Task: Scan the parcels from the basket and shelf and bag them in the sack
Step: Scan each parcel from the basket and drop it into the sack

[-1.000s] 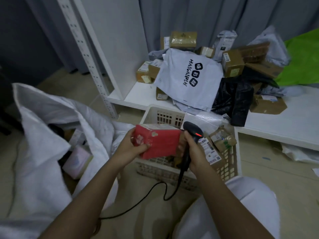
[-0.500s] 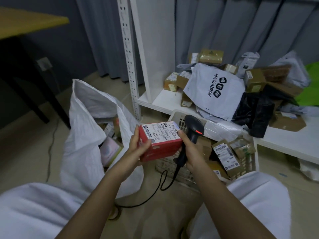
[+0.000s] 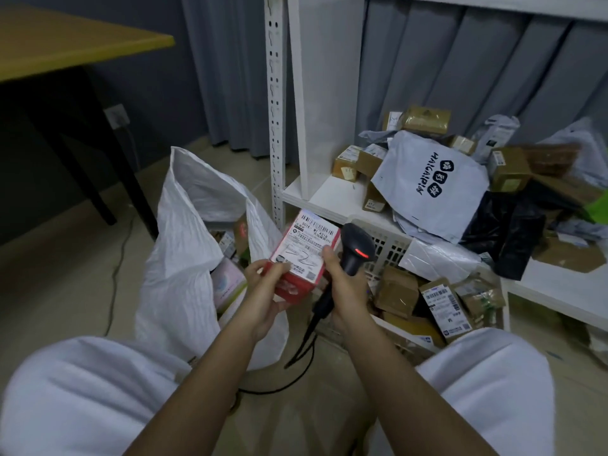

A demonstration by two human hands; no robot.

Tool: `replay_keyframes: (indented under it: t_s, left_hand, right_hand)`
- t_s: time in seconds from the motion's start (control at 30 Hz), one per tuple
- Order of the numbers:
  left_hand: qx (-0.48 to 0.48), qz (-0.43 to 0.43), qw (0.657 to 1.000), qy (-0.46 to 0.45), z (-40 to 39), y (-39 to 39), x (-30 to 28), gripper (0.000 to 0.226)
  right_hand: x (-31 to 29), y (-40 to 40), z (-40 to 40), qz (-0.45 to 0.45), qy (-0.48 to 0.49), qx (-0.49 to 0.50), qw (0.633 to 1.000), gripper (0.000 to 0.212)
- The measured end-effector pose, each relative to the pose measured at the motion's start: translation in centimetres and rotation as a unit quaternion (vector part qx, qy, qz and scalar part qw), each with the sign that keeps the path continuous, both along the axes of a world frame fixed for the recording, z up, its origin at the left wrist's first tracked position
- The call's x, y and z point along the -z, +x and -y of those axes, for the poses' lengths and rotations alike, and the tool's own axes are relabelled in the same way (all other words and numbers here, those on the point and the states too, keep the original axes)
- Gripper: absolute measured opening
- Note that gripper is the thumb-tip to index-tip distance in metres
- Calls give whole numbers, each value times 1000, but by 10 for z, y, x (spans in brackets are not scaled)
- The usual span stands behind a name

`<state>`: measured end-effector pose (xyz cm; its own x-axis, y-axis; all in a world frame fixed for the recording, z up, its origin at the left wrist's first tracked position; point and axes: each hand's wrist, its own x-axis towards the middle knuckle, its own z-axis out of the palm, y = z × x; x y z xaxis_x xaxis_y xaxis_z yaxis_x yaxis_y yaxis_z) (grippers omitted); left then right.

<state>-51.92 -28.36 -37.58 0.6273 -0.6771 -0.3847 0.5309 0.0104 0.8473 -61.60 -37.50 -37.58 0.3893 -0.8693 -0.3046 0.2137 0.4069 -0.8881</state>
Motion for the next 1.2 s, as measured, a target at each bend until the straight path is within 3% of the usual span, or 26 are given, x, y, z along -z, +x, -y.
replay_keyframes:
  t_s: [0.1, 0.17, 0.27, 0.4, 0.53, 0.7, 0.9, 1.2]
  left_hand:
    - [34, 7, 999, 14, -3, 1, 0, 62]
    - [81, 57, 993, 71, -8, 9, -2, 83]
    - [119, 118, 977, 134, -15, 20, -3, 93]
    - [175, 111, 968, 143, -23, 28, -8, 59]
    - [167, 185, 957, 148, -18, 32, -12, 36]
    - [97, 247, 948, 177, -12, 58, -7, 45]
    - [90, 242, 947, 188, -7, 69, -5, 40]
    - [101, 252, 943, 195, -6, 74, 0, 39]
  right_hand:
    - [3, 3, 0, 4, -20, -12, 1000, 45]
    - [2, 0, 4, -7, -48, -32, 998, 46]
    - [1, -4, 9, -32, -104, -64, 992, 43]
    - [-8, -6, 15, -62, -139, -90, 984, 42]
    - [-25, -5, 17, -131, -159, -102, 973, 35]
    - [-33, -14, 10, -180, -149, -146, 961, 31]
    - [-36, -32, -3, -213, -169, -264, 926, 25]
    - [-36, -30, 0, -219, -162, -220, 937, 27]
